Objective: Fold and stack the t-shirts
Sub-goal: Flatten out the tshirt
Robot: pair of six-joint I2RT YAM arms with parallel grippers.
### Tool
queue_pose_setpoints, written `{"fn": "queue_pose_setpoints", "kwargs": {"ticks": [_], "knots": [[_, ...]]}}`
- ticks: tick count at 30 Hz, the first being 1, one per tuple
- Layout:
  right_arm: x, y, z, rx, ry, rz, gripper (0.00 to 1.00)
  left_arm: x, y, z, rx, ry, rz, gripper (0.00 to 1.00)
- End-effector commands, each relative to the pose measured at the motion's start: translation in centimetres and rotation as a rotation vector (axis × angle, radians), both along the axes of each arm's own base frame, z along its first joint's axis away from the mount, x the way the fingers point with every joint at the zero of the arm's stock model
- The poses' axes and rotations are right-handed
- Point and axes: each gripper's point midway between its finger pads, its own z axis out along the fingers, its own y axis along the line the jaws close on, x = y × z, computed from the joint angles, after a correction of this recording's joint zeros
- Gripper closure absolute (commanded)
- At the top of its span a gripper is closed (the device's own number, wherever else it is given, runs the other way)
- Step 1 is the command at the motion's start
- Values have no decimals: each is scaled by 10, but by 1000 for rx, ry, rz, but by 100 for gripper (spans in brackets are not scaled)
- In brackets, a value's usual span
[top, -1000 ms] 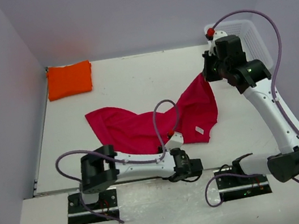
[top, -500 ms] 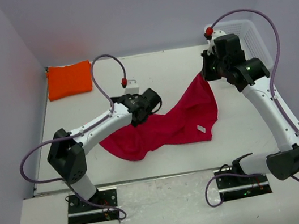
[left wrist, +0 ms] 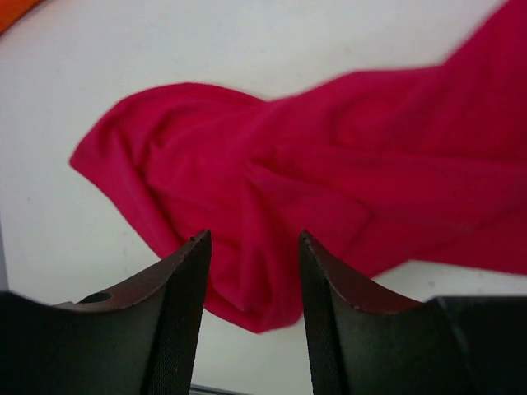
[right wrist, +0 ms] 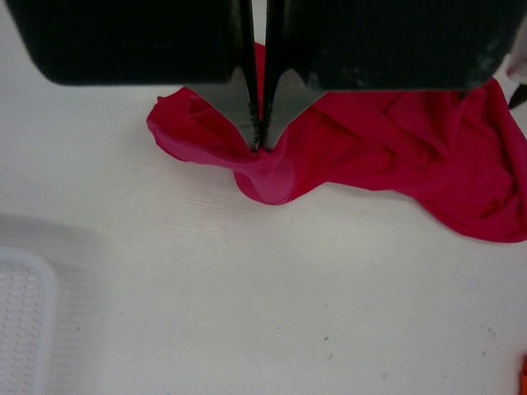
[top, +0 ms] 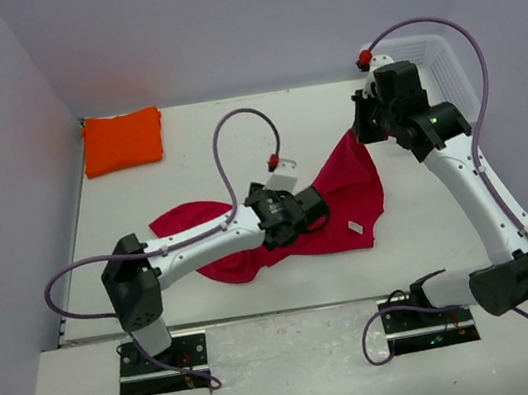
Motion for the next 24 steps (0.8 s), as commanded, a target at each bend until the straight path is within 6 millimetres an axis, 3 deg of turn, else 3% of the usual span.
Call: {"fn": "queue_pose_setpoints", "kwargs": {"ticks": [1,7,12,24], "knots": [[2,5,4,15,-35,26,100,-31,-24,-25,-17,67,-18,52],[-7,3,-5,17,-34,24,100,-31,-19,-57,66,52,83,51],[-8,3,-3,19,-37,25,100,-24,-34,-80,62,52,76,50],[-8,3,-5,16,-36,27,100,-17,-64,-103,39,99,11,50]]}}
